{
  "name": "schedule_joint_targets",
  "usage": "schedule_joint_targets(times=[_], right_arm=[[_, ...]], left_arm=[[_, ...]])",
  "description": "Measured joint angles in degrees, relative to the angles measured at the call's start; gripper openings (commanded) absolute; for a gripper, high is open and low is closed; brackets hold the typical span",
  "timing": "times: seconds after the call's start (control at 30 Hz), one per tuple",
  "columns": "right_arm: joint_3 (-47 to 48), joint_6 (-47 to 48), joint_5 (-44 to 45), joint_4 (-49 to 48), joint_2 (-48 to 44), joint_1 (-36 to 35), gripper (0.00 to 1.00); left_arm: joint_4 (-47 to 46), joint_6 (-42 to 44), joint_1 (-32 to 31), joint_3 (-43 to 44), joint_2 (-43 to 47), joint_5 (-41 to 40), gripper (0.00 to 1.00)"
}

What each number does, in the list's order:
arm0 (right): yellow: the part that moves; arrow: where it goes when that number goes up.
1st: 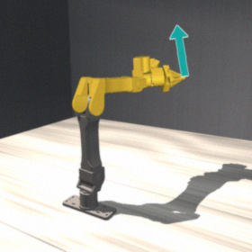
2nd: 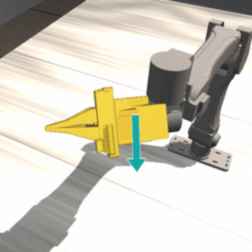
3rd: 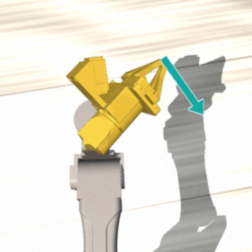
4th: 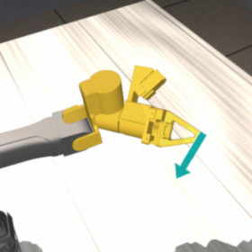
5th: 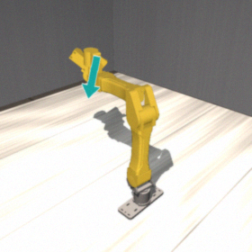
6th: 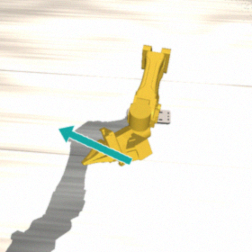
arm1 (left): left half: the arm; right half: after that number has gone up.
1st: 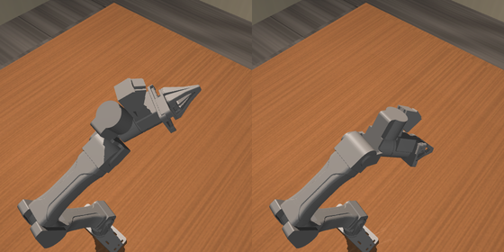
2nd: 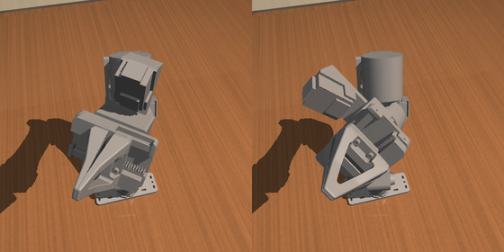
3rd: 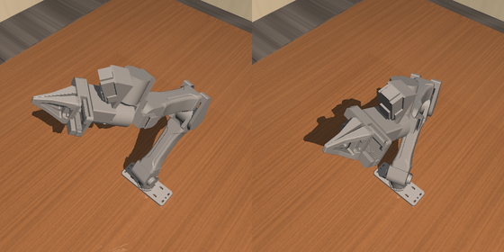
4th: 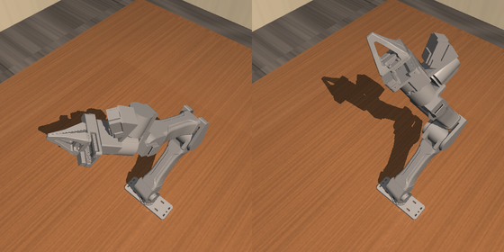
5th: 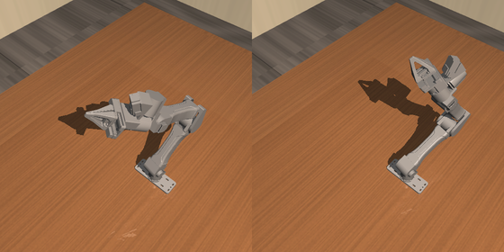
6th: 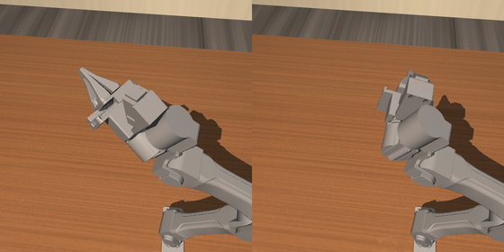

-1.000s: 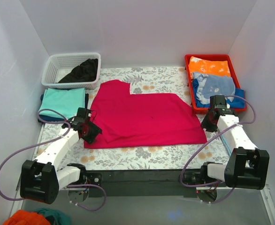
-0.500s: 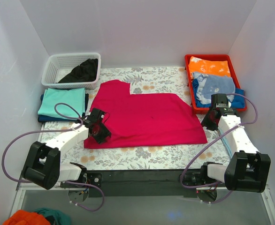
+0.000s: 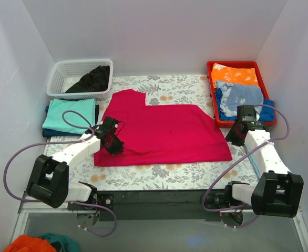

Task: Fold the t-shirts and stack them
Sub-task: Fold the tshirt

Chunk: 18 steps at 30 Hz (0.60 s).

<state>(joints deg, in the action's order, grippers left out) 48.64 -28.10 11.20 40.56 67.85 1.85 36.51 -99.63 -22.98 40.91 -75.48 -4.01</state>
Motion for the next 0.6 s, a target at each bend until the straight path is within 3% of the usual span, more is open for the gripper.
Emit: schedule_joint_targets(times=[0.3,0.6], right_arm=[[-0.2,0.0,0.0,0.0,0.0,0.0,0.32],[-0.7,0.0,-0.5,0.0,0.0,0.0,0.32]], left_arm=[[-0.6,2.4,-1.5,9.5,-1.7,-0.1,0.00],[-4.9,10.2,-2.4,19.3,-20.5,-0.7,0.00]])
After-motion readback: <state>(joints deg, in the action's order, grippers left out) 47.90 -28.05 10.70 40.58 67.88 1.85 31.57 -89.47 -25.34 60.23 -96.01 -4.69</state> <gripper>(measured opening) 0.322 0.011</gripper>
